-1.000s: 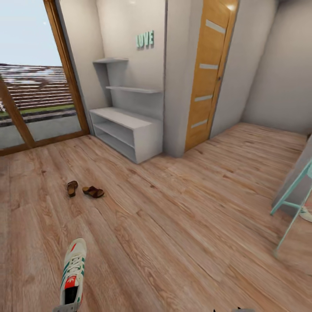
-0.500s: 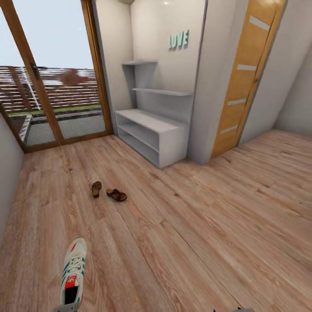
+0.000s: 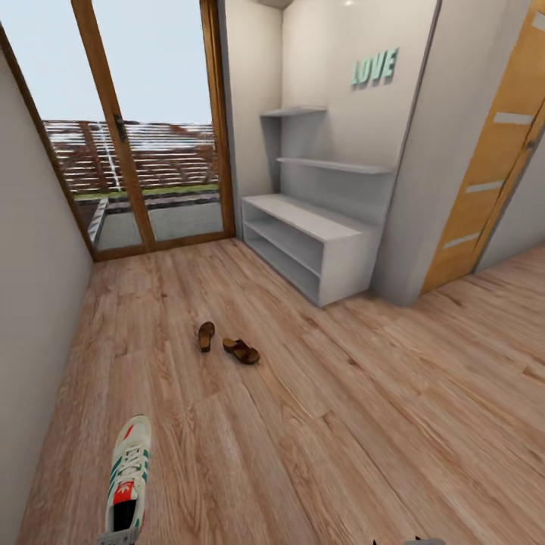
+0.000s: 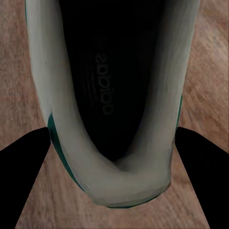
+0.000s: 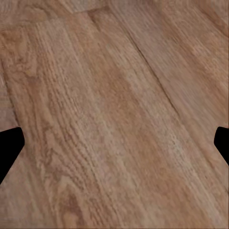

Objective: Pick up the two gym shoes and the two sandals from the corridor floor and place them onto the hallstand (shoe rack) in the corridor, making sure they are on the rack and not on the floor. Arrange them so the two gym shoes are next to each other and the two sandals are next to each other.

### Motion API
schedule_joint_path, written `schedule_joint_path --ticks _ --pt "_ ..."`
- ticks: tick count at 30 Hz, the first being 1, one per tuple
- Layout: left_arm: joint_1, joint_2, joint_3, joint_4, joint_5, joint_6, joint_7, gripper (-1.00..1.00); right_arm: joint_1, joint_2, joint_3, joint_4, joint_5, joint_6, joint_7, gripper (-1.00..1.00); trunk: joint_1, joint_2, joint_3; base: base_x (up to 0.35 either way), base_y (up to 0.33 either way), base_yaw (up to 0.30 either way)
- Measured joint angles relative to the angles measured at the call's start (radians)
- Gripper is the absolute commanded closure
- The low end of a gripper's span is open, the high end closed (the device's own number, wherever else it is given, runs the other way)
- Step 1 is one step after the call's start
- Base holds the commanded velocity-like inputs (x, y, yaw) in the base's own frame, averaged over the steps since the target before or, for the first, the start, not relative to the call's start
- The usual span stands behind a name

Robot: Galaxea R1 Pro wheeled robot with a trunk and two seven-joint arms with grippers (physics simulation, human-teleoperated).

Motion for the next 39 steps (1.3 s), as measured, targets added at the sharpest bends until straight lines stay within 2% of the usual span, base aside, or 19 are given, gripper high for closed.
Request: schedule_joint_path --ticks 4,6,8,10,15,22,27,32,34,36,39 --pt "0.004 0.007 -0.004 -0.007 -0.003 -0.001 -0.005 1.00 0.000 0.000 0.000 0.000 0.000 0.000 0.000 -1.00 0.000 0.000 0.003 0.302 0.144 0.275" --pt "0.010 0.016 -0.006 -0.012 -0.007 -0.002 -0.039 1.00 0.000 0.000 0.000 0.000 0.000 0.000 0.000 -1.00 0.000 0.000 0.004 0.321 0.075 0.274" --pt "0.011 0.030 -0.004 -0.014 -0.007 -0.002 -0.068 1.00 0.000 0.000 0.000 0.000 0.000 0.001 0.000 -1.00 0.000 0.000 0.005 0.330 0.035 0.274" --pt "0.010 0.058 0.005 -0.016 -0.001 0.001 -0.107 1.00 0.000 0.000 0.000 0.000 0.000 0.001 0.000 -1.00 0.000 0.000 0.006 0.336 0.011 0.273" --pt "0.000 0.067 0.000 -0.017 -0.003 0.011 -0.120 1.00 0.000 0.000 0.000 0.000 0.000 0.001 0.000 -1.00 0.000 0.000 0.010 0.337 0.005 0.273" --pt "-0.039 0.054 -0.011 -0.065 -0.013 0.027 -0.146 1.00 0.000 0.000 -0.002 -0.001 0.000 0.001 0.000 -1.00 0.000 0.000 0.014 0.338 0.001 0.211" --pt "-0.042 0.053 -0.009 -0.069 -0.014 0.029 -0.165 1.00 0.000 0.000 -0.003 -0.002 0.000 0.001 0.000 -1.00 0.000 0.000 0.015 0.339 0.000 0.036" --pt "-0.033 0.054 -0.008 -0.063 -0.015 0.025 -0.171 1.00 0.000 0.000 -0.002 -0.003 0.000 0.001 0.000 -1.00 0.000 0.000 0.015 0.272 0.000 0.005" --pt "-0.021 0.043 -0.023 -0.051 -0.030 0.014 -0.161 1.00 -0.011 -0.012 -0.014 0.008 0.011 -0.010 -0.010 -1.00 0.000 0.000 0.014 0.000 0.000 0.000" --pt "-0.009 0.032 -0.020 -0.039 -0.044 0.002 -0.151 1.00 -0.011 -0.015 -0.017 0.019 0.022 -0.021 -0.016 -1.00 0.001 0.000 0.014 0.000 0.000 0.000" --pt "0.009 0.026 -0.015 -0.024 -0.045 -0.003 -0.150 1.00 -0.003 0.002 -0.002 0.036 0.026 -0.038 -0.006 -1.00 0.001 0.000 0.014 0.000 0.000 0.000"
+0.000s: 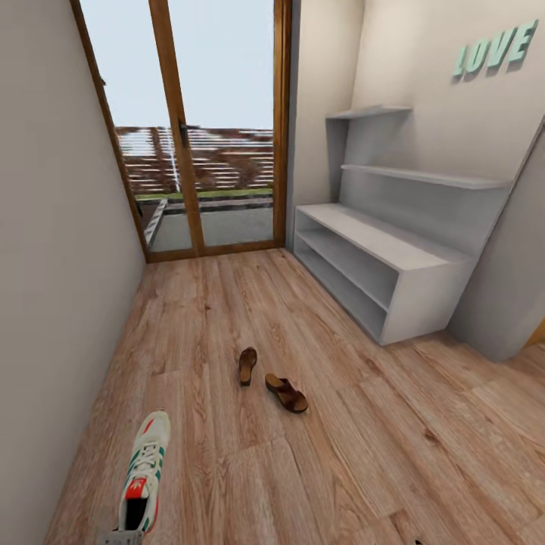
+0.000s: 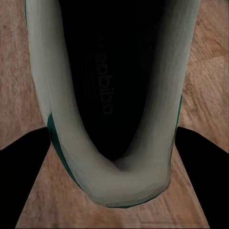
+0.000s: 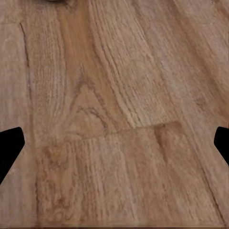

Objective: Pick up the two gym shoes and the two sandals from the corridor floor and place them onto the hallstand (shoe rack) in the corridor, making sure they are on the rack and not on the floor. Arrange them so the two gym shoes are next to each other and the two sandals are next to each other.

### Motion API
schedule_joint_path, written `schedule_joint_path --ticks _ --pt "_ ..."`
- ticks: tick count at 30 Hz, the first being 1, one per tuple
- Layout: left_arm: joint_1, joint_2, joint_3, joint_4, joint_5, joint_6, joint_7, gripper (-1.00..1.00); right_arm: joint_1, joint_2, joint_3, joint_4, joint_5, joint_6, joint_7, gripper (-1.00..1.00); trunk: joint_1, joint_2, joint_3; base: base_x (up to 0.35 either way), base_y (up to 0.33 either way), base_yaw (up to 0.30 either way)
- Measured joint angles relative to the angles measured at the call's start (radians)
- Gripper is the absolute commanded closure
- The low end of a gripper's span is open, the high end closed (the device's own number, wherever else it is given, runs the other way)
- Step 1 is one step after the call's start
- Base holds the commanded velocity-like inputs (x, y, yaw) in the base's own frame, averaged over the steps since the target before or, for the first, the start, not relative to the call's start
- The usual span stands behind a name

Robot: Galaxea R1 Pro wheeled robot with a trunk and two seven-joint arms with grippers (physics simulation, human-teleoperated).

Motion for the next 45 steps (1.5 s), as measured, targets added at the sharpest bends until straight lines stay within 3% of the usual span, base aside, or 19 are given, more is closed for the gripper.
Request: schedule_joint_path --ticks 10,27,45 --pt "0.047 0.001 0.005 0.020 0.042 0.038 -0.023 1.00 0.005 0.006 0.008 0.056 -0.037 0.056 0.007 -1.00 0.000 0.000 0.000 0.008 0.003 0.000" --pt "0.049 0.001 0.005 0.024 0.041 0.037 -0.024 1.00 0.005 0.006 0.007 0.063 -0.040 0.065 0.006 -1.00 0.000 0.000 0.000 0.207 0.193 0.000" --pt "0.049 0.001 0.004 0.026 0.038 0.038 -0.023 1.00 0.005 0.005 0.006 0.063 -0.039 0.062 0.005 -1.00 0.000 0.000 0.000 0.035 0.012 0.000"
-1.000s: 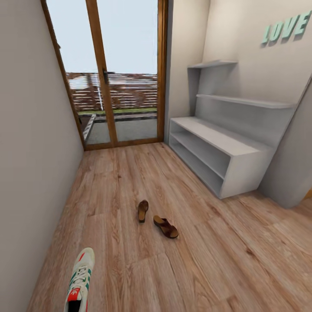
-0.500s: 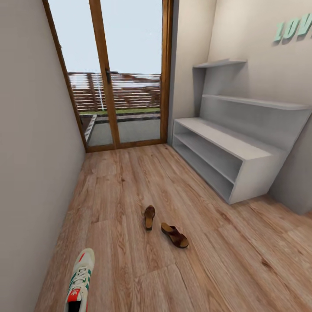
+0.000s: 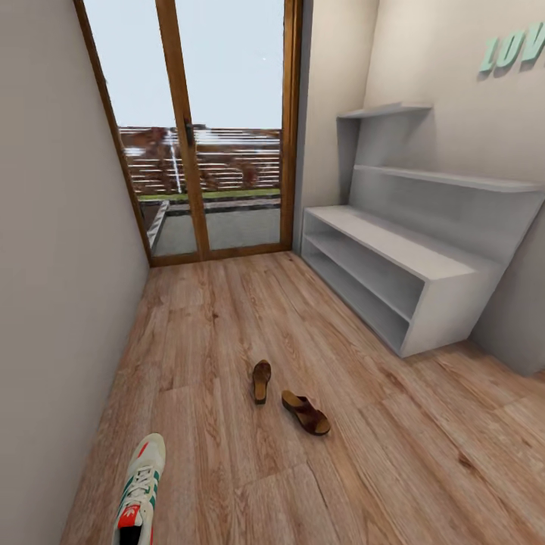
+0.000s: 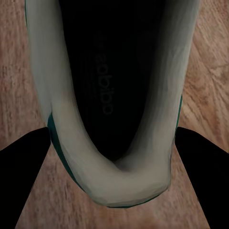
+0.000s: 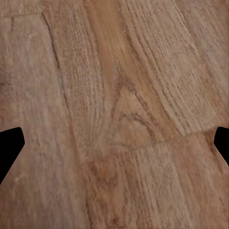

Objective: Pick up the two gym shoes and the two sandals from the corridor floor and place them onto the hallstand (shoe rack) in the corridor, making sure they are on the rack and not on the floor. Arrange them so the two gym shoes are next to each other and the two sandals are next to each other.

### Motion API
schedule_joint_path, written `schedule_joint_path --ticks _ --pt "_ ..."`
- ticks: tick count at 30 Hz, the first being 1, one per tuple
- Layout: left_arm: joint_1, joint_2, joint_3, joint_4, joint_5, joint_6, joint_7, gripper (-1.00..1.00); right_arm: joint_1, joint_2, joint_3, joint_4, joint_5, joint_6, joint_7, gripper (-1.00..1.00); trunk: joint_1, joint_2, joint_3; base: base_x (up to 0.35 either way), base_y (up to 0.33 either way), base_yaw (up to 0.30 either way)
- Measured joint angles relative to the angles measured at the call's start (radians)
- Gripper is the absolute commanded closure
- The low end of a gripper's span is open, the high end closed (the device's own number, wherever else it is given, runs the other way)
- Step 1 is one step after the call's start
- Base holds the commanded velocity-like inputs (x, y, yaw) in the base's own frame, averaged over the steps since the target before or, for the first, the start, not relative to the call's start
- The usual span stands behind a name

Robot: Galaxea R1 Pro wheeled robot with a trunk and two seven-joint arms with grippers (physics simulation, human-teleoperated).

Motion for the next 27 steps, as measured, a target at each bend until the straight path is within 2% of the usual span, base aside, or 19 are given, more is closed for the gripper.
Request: schedule_joint_path --ticks 9,27 --pt "0.000 0.000 0.000 0.000 0.000 0.000 0.002 1.00 0.000 0.000 0.001 0.000 0.001 0.000 0.000 -1.00 0.000 0.000 0.000 0.150 0.005 0.000" --pt "0.000 0.000 0.000 0.000 -0.001 0.000 0.003 1.00 0.000 0.000 0.001 -0.001 0.000 0.001 0.000 -1.00 0.000 0.000 0.000 0.294 0.111 0.000"
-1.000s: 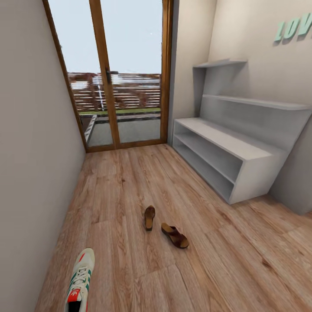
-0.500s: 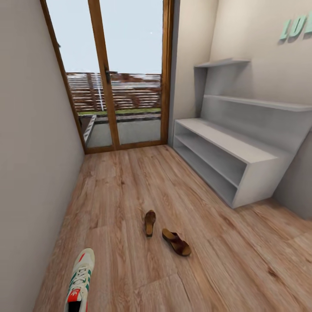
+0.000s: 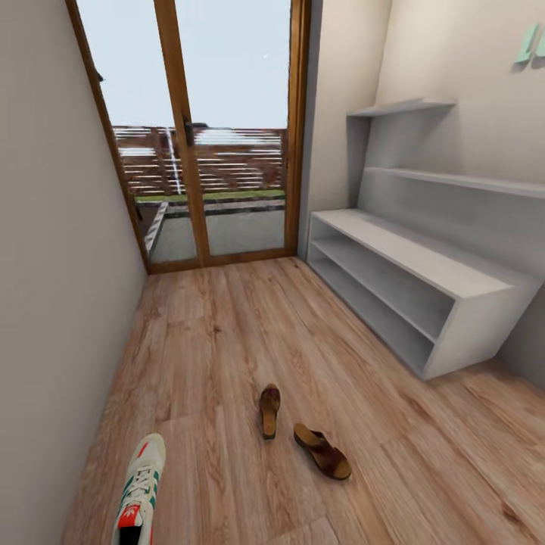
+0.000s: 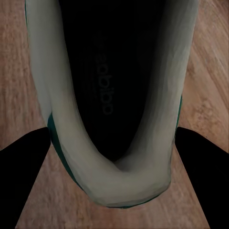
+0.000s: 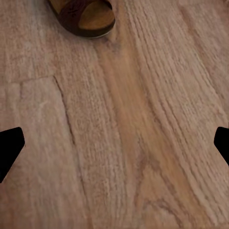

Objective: Pick up the two gym shoes and the two sandals from the corridor floor and place them onto the hallstand (shoe rack) in the corridor, making sure they are on the rack and not on the floor. Arrange them so the two gym shoes are next to each other and the two sandals are next to each other.

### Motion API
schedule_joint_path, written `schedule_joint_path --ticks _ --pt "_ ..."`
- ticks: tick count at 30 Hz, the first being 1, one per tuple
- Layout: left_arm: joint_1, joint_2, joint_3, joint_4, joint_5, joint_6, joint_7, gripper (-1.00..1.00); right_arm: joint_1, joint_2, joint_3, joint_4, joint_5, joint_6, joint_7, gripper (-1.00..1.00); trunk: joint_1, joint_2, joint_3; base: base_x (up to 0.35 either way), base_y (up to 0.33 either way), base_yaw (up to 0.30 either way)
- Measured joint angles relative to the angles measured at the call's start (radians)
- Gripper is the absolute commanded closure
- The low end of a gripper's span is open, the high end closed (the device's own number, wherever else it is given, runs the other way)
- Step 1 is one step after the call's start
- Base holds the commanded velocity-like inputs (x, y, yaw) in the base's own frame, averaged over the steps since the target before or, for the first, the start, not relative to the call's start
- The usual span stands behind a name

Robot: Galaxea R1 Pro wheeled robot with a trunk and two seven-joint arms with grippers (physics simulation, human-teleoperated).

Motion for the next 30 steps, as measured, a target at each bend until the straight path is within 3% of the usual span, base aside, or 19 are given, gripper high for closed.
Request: schedule_joint_path --ticks 6,30 --pt "0.000 0.000 0.001 0.000 -0.001 -0.002 0.000 1.00 0.000 0.000 -0.001 0.000 -0.001 0.000 0.000 -1.00 0.000 0.000 0.000 0.210 0.130 0.000" --pt "0.000 0.000 0.000 0.000 -0.002 -0.003 0.000 1.00 0.000 0.000 0.000 0.001 0.001 0.000 -0.001 -1.00 0.001 0.000 0.000 0.007 0.005 0.000"
